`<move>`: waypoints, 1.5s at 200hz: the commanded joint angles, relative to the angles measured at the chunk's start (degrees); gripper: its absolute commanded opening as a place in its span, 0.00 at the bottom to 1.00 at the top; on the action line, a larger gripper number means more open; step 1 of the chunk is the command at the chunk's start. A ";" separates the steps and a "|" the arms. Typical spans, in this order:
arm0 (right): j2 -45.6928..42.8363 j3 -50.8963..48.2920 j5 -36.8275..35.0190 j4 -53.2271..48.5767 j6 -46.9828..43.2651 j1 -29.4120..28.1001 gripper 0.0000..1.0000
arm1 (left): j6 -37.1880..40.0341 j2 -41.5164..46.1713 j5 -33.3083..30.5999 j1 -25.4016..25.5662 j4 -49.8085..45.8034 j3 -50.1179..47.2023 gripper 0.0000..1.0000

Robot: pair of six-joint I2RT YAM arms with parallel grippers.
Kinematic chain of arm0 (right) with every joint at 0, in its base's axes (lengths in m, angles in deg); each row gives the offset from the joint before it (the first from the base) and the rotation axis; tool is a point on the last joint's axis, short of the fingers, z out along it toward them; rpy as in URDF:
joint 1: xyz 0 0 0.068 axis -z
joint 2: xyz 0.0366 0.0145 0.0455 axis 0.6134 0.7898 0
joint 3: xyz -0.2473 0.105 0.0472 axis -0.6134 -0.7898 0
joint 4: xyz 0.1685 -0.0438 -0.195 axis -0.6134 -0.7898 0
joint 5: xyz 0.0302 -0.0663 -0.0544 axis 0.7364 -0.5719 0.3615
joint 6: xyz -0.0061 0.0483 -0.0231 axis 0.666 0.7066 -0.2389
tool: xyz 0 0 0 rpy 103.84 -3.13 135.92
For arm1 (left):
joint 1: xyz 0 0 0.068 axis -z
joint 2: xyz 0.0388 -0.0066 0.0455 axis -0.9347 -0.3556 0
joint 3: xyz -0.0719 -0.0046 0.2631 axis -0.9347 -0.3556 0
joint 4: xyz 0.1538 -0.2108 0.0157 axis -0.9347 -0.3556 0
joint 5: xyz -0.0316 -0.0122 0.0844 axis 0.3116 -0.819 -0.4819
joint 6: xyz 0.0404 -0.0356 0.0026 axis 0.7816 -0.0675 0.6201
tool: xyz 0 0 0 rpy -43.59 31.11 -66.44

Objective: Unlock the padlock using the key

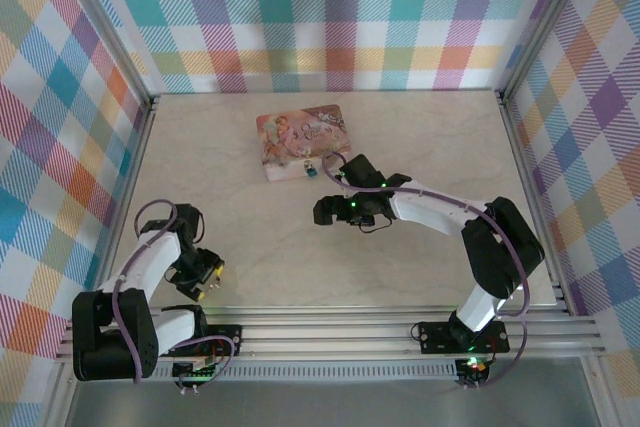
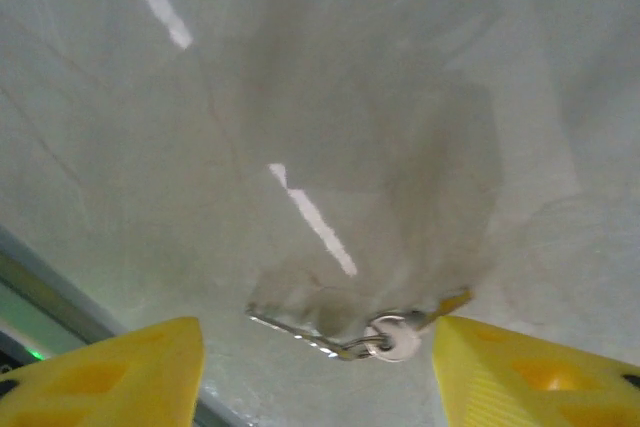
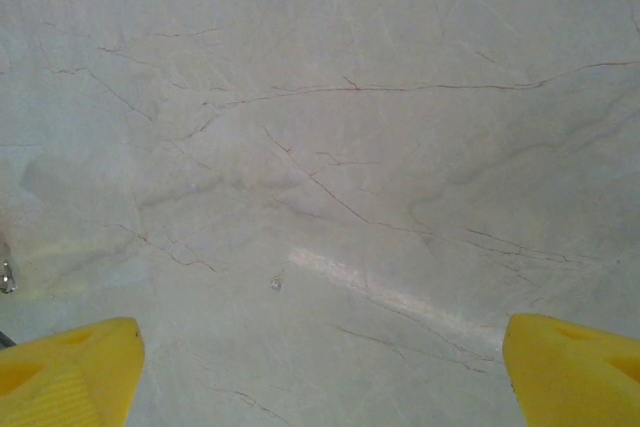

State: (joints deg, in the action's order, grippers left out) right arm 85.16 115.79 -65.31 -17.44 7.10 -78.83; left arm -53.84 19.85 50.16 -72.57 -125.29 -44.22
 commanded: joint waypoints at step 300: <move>-34.04 -13.76 4.76 7.52 -11.92 15.85 0.90 | 21.29 -16.26 14.29 26.99 1.71 49.03 0.00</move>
State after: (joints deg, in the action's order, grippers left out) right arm 52.13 104.80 -63.28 -13.33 1.68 -62.61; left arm -37.76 7.89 59.43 -49.16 -123.58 -0.99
